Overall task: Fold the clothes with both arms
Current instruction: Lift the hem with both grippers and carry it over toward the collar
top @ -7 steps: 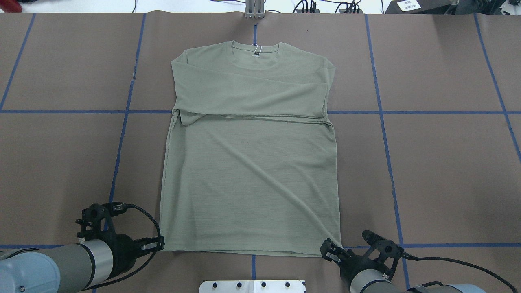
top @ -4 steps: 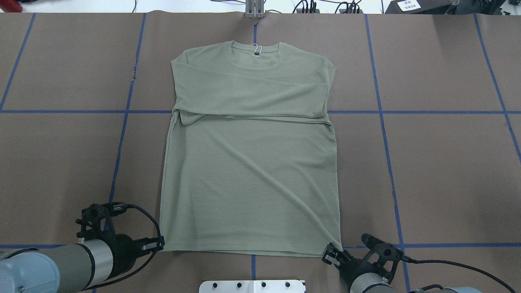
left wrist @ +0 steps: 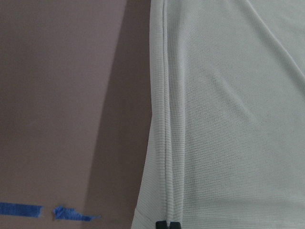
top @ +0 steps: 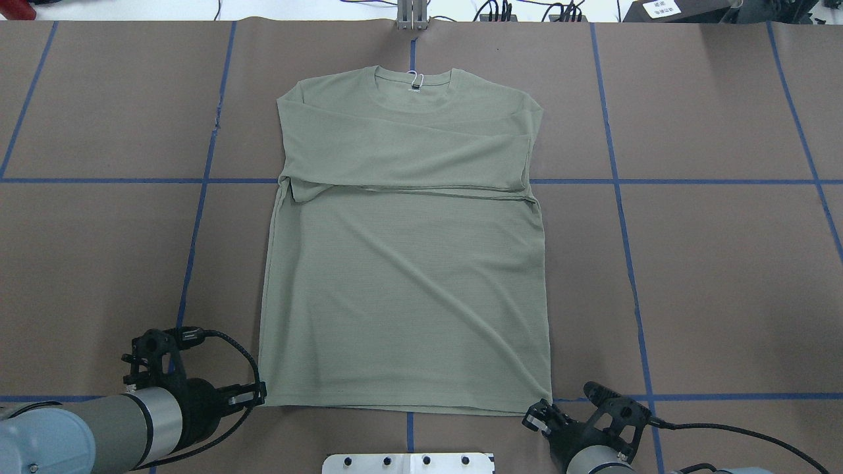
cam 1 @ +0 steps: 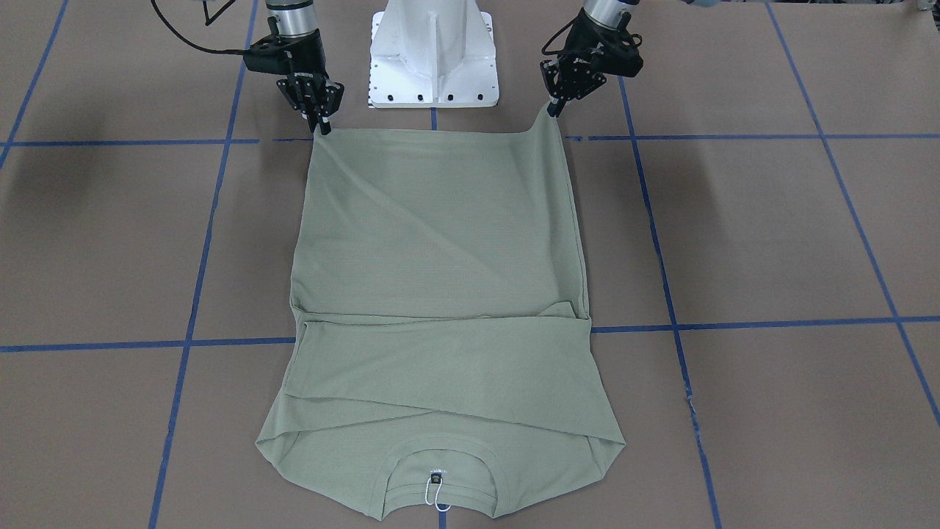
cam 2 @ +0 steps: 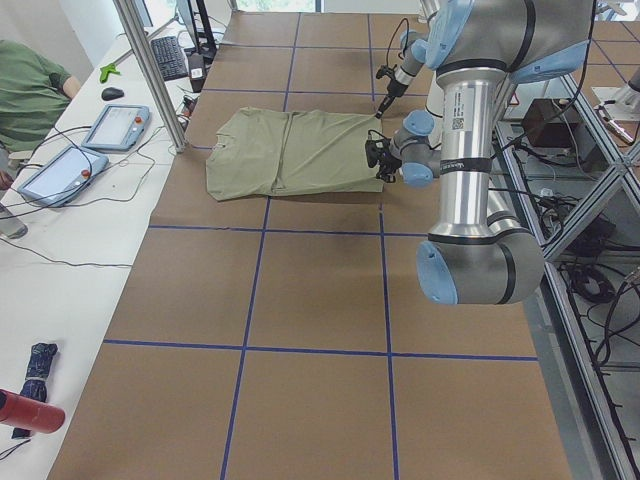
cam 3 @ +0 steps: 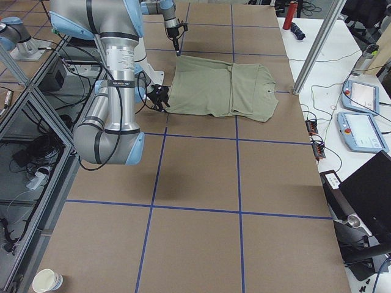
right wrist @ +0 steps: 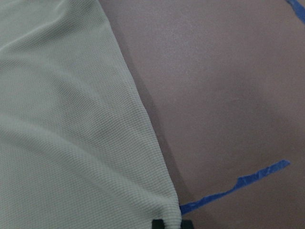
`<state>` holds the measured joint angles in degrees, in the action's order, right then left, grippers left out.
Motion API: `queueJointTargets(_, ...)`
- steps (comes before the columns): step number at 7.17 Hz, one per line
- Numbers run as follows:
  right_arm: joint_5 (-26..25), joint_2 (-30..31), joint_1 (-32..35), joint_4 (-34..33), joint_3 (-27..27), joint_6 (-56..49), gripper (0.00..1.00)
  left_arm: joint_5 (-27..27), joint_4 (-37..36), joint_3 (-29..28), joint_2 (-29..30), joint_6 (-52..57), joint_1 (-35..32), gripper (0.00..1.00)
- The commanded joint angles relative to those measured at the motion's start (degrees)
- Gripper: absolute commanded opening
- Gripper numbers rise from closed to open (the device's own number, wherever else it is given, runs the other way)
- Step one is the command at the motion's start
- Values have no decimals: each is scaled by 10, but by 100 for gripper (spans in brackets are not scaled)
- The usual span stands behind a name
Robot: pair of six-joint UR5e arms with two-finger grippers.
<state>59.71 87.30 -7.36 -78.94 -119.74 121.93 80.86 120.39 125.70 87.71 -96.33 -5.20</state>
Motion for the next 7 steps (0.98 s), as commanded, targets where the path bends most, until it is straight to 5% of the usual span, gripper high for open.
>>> queueJointTargets(1, -6, -6, -2, -63, -30, -5, 0, 0, -2, 15, -4, 1, -2, 0)
queueJointTargets(3, 0, -3, -13, -163, -157, -25, 0, 43, -74, 109, -15, 1, -4, 0)
queueJointTargets(5, 47, -13, -34, -347, -342, -25, 0, 130, -220, 278, -8, 1, -21, 0)
queueJointTargets(7, 158, -111, 64, -447, -366, -119, 0, 198, -257, 307, 10, 31, -82, 0)
